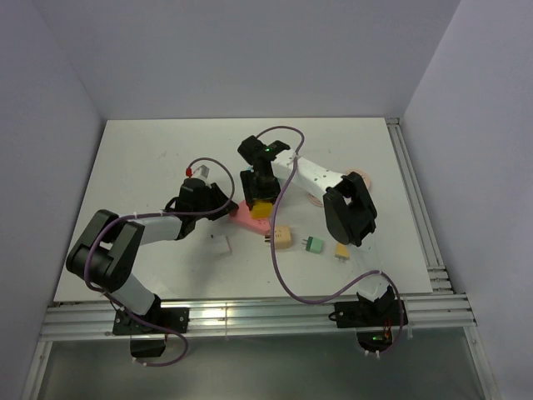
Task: Insert the plug
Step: Insert the plug into the socket.
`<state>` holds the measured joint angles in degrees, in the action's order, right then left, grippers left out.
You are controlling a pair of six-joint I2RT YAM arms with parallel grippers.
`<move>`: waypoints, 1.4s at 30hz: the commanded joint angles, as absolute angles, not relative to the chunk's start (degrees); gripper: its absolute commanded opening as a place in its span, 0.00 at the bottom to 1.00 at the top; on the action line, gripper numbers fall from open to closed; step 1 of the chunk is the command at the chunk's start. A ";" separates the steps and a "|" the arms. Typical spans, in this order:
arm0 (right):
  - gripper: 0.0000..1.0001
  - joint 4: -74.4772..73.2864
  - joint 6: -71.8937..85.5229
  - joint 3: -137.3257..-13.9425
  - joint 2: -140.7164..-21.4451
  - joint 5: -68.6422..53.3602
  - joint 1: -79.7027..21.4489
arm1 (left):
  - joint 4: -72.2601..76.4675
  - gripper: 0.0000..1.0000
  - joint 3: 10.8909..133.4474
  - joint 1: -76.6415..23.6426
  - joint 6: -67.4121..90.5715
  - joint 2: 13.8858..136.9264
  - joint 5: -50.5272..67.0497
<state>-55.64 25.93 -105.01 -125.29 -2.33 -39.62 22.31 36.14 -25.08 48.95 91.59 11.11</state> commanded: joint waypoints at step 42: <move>0.86 -42.19 30.15 -96.59 -119.09 -6.50 -41.31 | -3.69 0.76 35.86 -24.17 44.30 62.32 3.08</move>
